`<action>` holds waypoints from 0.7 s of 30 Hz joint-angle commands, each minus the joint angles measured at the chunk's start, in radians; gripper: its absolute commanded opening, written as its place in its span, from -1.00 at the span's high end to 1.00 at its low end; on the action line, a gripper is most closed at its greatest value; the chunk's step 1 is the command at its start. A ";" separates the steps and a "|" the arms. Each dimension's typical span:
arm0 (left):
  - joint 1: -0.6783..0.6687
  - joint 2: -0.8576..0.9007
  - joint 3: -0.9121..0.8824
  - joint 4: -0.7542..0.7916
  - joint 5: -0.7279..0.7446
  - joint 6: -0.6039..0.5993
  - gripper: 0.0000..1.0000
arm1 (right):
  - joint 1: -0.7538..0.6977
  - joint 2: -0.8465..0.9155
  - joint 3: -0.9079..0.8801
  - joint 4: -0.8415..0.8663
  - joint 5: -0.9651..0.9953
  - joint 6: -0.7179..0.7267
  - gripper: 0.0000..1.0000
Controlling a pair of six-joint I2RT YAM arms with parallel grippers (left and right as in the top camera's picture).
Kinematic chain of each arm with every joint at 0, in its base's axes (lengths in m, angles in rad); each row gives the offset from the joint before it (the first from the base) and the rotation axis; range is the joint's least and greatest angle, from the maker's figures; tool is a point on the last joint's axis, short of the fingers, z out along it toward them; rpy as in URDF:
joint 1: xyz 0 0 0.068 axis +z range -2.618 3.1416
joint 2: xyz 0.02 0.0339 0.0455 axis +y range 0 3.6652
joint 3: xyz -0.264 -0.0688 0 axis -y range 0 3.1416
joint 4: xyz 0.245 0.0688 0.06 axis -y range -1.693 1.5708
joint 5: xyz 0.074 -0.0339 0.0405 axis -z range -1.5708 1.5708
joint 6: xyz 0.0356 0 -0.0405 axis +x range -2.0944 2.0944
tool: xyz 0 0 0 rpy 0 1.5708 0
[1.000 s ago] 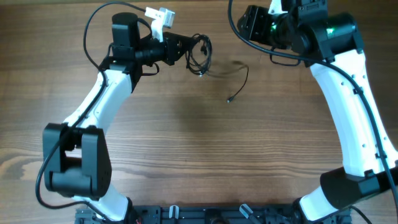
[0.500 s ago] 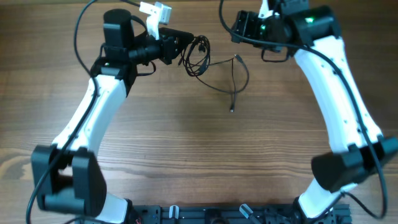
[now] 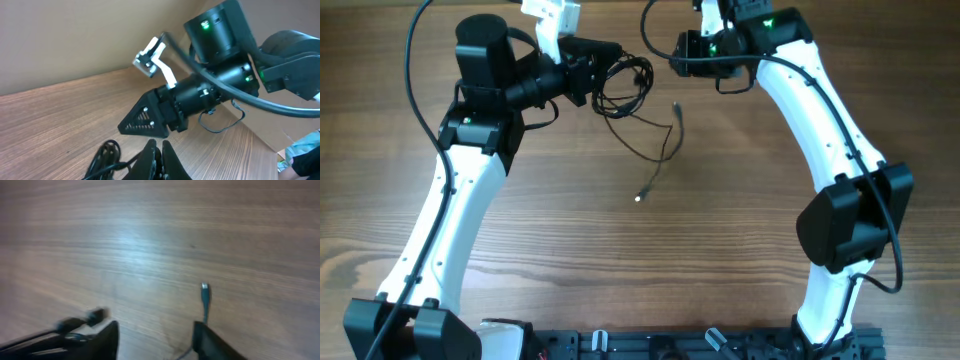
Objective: Untangle cables
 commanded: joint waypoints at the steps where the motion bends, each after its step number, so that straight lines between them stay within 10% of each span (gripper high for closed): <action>1: 0.023 -0.023 0.005 -0.006 -0.022 0.001 0.92 | 0.002 0.011 0.003 0.013 -0.122 -0.044 0.24; 21: 0.035 -0.023 0.005 -0.005 -0.022 0.001 0.92 | 0.002 0.012 0.003 0.047 -0.437 -0.351 -0.06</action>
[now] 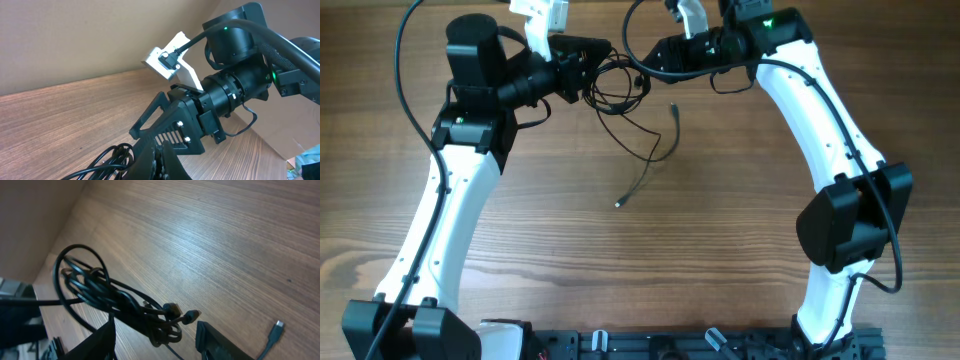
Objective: Untangle cables
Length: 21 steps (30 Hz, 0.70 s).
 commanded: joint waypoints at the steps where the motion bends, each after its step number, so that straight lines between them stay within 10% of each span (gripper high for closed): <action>1: 0.005 -0.023 0.005 0.005 -0.002 0.002 0.92 | 0.002 0.012 0.003 0.006 -0.050 -0.074 -0.04; 21: 0.005 -0.023 0.005 0.035 -0.002 -0.002 0.92 | 0.006 0.079 0.003 0.014 -0.075 -0.108 0.14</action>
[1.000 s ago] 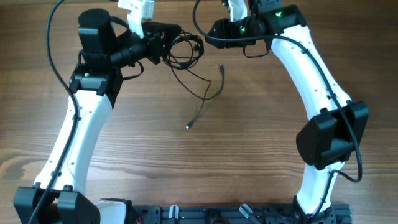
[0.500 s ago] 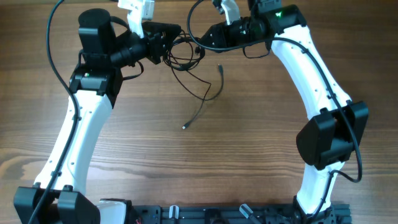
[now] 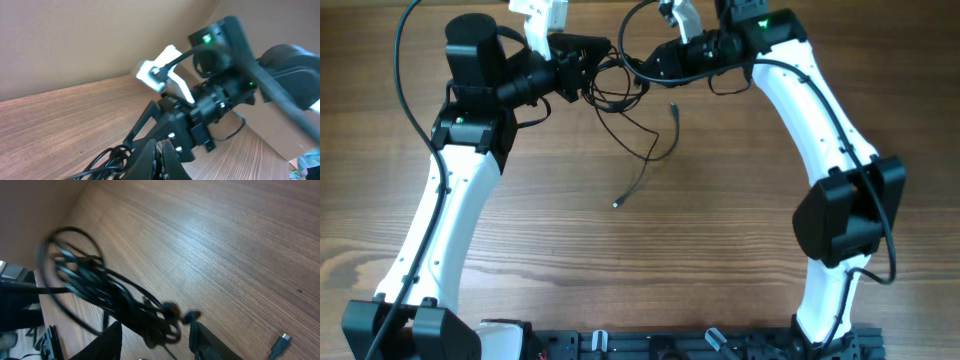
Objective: Untangle cables
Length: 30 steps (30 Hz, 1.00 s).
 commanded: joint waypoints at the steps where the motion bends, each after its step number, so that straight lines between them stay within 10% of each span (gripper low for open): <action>1: 0.005 -0.023 0.005 0.013 -0.002 -0.002 0.92 | 0.006 0.037 0.003 0.010 -0.028 -0.023 0.22; 7: 0.005 -0.023 0.005 0.012 -0.002 -0.002 0.92 | 0.006 0.037 0.003 0.032 -0.025 0.024 0.89; 18: 0.005 -0.022 0.005 0.012 -0.002 -0.002 0.92 | 0.001 0.033 0.003 0.053 0.006 0.060 0.90; 23: 0.005 -0.022 0.005 0.012 -0.002 -0.002 0.92 | 0.001 0.033 0.003 0.053 -0.002 0.057 0.13; 30: 0.005 -0.022 0.005 0.013 -0.002 -0.002 0.92 | 0.003 0.033 0.003 0.080 -0.002 0.047 0.09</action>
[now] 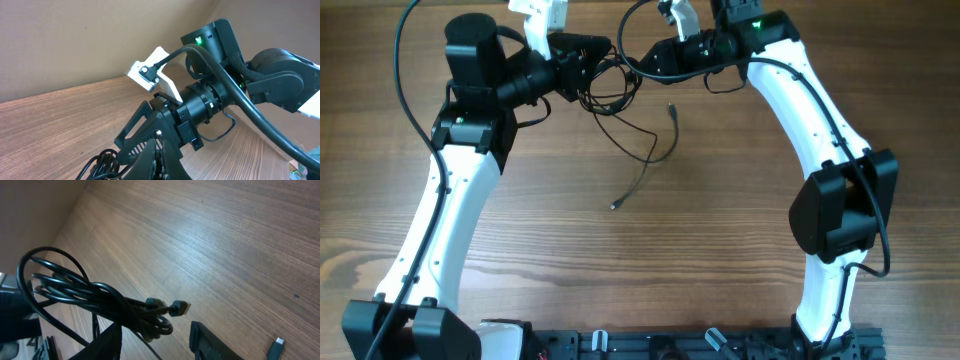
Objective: Untangle cables
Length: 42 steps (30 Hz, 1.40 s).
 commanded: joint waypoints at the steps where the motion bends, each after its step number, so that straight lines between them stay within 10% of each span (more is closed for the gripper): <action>1: 0.005 -0.022 0.005 0.010 -0.002 -0.002 0.92 | 0.002 0.011 0.003 0.023 -0.012 -0.011 0.11; 35: 0.019 -0.022 0.005 0.032 -0.006 -0.002 0.92 | 0.056 0.024 0.003 -0.058 0.041 -0.105 0.09; 42: 0.019 -0.022 0.005 0.036 -0.006 -0.003 0.92 | 0.051 0.025 0.003 -0.031 0.150 -0.047 0.91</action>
